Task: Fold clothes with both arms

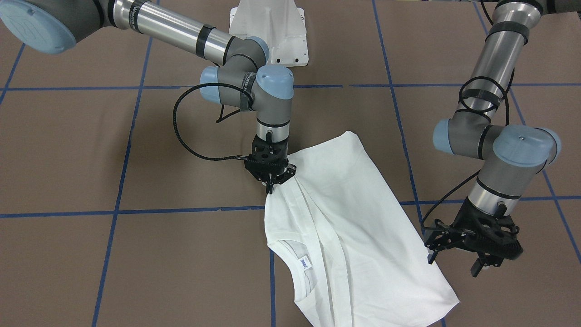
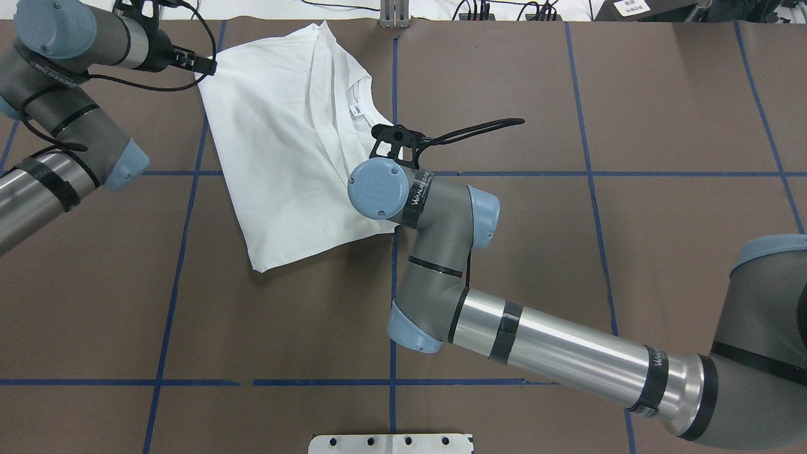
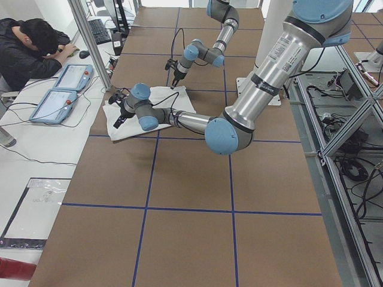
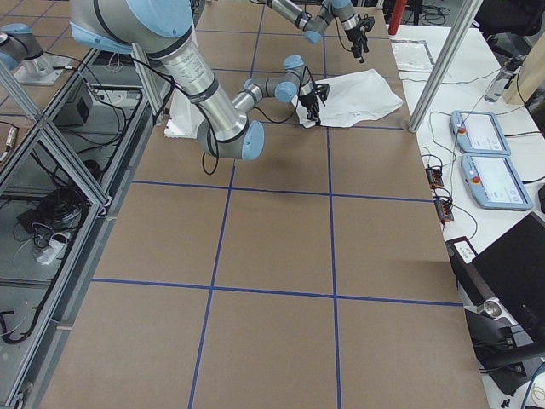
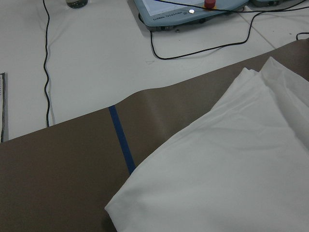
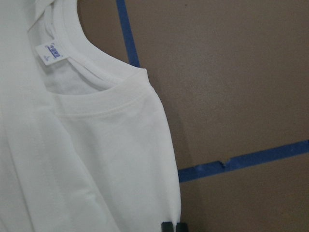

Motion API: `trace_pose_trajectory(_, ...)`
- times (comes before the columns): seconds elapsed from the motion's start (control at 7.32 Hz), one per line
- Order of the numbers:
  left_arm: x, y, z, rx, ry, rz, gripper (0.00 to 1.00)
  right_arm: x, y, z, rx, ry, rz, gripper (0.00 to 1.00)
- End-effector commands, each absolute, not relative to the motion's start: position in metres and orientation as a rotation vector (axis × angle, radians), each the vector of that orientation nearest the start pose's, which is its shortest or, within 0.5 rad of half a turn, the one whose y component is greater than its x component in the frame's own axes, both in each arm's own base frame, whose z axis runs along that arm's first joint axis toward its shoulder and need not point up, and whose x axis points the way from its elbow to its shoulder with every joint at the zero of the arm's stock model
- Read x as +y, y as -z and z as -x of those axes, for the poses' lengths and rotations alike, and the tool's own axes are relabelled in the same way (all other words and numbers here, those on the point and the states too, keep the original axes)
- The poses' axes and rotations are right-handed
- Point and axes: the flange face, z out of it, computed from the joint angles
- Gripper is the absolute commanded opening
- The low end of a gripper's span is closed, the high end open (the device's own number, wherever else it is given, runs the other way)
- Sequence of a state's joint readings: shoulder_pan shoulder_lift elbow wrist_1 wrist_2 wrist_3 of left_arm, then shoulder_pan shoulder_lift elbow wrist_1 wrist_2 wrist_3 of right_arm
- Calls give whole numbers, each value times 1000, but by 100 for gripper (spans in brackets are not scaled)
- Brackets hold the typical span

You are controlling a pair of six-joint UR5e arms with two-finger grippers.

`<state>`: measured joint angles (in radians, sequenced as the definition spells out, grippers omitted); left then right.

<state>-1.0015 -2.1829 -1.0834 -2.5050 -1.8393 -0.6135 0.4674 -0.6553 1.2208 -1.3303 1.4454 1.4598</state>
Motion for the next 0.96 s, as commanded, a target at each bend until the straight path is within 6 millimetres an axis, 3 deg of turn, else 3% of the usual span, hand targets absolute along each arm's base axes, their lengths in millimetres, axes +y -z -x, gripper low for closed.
trace_pose_trajectory(0.0, -700, -421, -322, 791, -104, -742, 100, -491, -245, 608, -746, -348, -356, 0)
trace_pose_trajectory(0.14, -699, -421, -323, 792, -106, -742, 100, -470, -263, 573, -773, -347, -366, 0)
trace_pose_trajectory(0.27, -699, -420, -323, 799, -91, -736, 100, -439, -257, 565, -778, -331, -367, 0)
trace_pose_trajectory(0.55, -698, -420, -324, 801, -89, -734, 100, -367, -223, 576, -771, -310, -369, 0)
trace_pose_trajectory(0.68, -698, -417, -325, 803, -91, -737, 100, -341, -218, 587, -765, -322, -381, 0)
trace_pose_trajectory(0.82, -697, -416, -325, 805, -92, -740, 100, -332, -214, 592, -762, -326, -373, 0)
